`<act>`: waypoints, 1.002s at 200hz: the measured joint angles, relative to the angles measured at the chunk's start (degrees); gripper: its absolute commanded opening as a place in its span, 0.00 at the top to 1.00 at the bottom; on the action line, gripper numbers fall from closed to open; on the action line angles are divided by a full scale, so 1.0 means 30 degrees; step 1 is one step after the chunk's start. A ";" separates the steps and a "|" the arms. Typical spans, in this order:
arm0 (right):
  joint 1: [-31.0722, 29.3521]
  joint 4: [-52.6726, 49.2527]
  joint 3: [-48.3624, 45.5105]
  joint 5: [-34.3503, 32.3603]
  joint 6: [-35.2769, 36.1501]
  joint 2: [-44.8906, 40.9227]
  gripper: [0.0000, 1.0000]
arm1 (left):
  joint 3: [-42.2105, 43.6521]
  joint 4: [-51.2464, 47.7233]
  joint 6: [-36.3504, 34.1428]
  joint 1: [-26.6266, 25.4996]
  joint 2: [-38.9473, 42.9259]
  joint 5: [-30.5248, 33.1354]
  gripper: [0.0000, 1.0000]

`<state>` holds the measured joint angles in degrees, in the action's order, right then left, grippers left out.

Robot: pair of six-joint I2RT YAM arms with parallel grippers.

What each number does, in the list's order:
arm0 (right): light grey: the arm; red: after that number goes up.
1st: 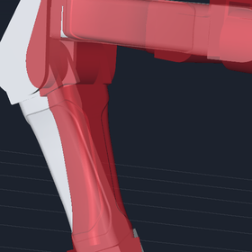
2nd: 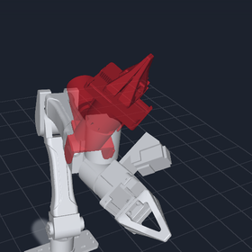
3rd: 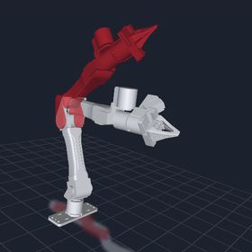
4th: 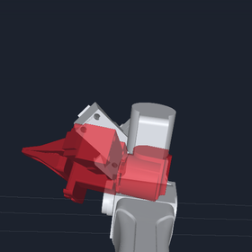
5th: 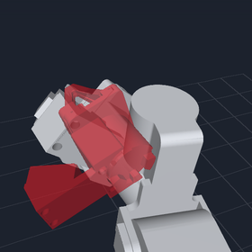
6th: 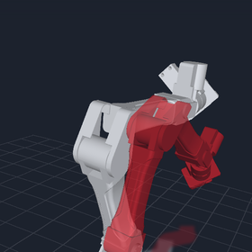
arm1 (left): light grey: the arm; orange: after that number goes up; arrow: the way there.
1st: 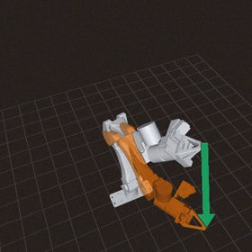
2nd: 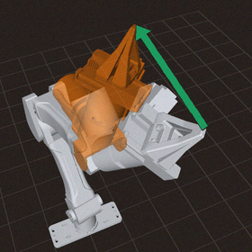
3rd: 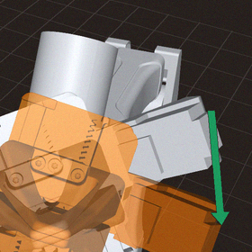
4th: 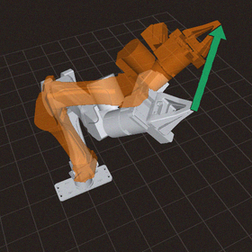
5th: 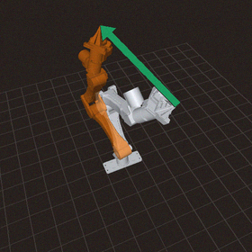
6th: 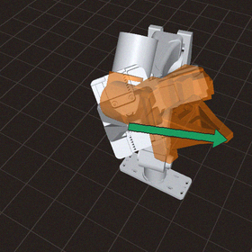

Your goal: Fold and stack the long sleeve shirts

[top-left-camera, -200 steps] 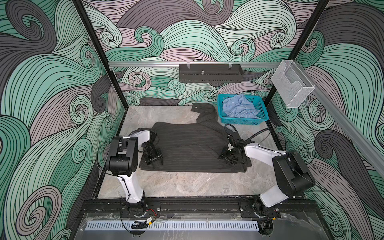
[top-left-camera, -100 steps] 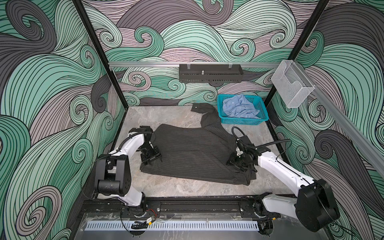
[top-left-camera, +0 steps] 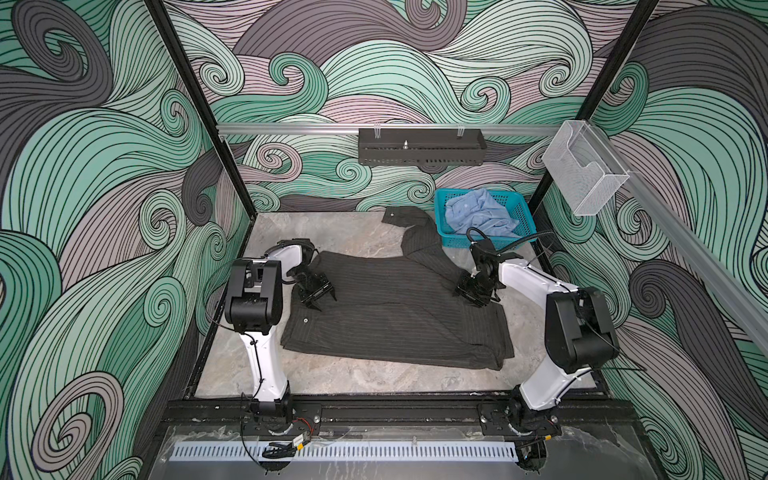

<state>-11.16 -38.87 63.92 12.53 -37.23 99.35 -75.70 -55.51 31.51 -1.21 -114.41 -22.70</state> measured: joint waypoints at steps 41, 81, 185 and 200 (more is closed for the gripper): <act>0.0102 0.0175 -0.0488 0.0539 0.0423 0.0444 0.50 | 0.4255 0.0386 0.0685 0.1515 0.2608 -0.0583 0.39; 0.0102 0.0073 -0.1741 0.1421 0.0882 0.0364 0.51 | 0.7045 -0.0095 0.0612 0.2987 0.4357 -0.0619 0.39; 0.0029 -0.1654 -0.1778 0.0197 0.2302 -0.4641 0.49 | -0.2033 -0.1406 -0.2164 0.3002 0.6003 0.1392 0.33; -0.0036 -0.0634 -0.0867 -0.0321 0.3082 -0.4889 0.48 | -0.2608 -0.1239 -0.2499 0.3009 0.5792 0.2098 0.34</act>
<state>-11.27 -40.77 61.32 11.57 -27.99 84.68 -83.53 -59.22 24.01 7.81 -97.03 -16.40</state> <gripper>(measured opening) 0.511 0.670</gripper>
